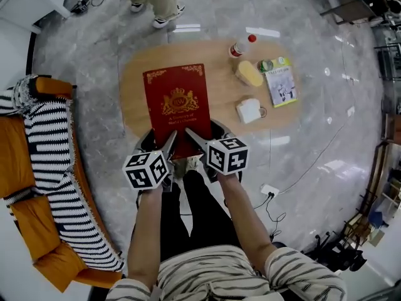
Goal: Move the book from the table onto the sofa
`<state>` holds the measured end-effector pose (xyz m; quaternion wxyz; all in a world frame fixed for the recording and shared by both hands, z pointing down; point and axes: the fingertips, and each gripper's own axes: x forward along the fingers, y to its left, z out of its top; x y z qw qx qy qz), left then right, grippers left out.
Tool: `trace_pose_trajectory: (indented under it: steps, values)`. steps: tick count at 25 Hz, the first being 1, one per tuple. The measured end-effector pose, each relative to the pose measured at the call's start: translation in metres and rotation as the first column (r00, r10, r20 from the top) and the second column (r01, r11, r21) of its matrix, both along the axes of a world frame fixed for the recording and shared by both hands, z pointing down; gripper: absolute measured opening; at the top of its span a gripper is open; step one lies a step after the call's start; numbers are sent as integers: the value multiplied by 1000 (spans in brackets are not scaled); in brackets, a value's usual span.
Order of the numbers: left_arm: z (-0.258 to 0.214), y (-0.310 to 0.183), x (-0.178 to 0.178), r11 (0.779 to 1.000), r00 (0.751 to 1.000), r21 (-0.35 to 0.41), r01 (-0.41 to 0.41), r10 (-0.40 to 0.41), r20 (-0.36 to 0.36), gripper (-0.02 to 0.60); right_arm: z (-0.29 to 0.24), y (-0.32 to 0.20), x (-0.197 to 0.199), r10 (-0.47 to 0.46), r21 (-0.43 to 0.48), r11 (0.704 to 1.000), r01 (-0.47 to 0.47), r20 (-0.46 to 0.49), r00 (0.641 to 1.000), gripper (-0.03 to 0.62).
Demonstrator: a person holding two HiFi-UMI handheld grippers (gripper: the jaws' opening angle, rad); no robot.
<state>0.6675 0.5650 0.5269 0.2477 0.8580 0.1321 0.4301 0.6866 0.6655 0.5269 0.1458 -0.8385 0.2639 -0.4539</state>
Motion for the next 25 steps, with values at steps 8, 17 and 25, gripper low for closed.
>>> trace_pose_trajectory:
  steps: [8, 17, 25]
  values:
    - [-98, -12, -15, 1000, 997, 1, 30, -30, -75, 314, -99, -13, -12, -25, 8, 1000, 26, -71, 997, 345]
    - [-188, -35, -38, 999, 984, 25, 46, -41, -171, 314, -189, -37, -33, -58, 18, 998, 62, -164, 985, 345]
    - [-253, -58, -60, 992, 955, 22, 123, -113, -274, 313, -258, -61, -47, -135, 17, 989, 146, -275, 952, 345]
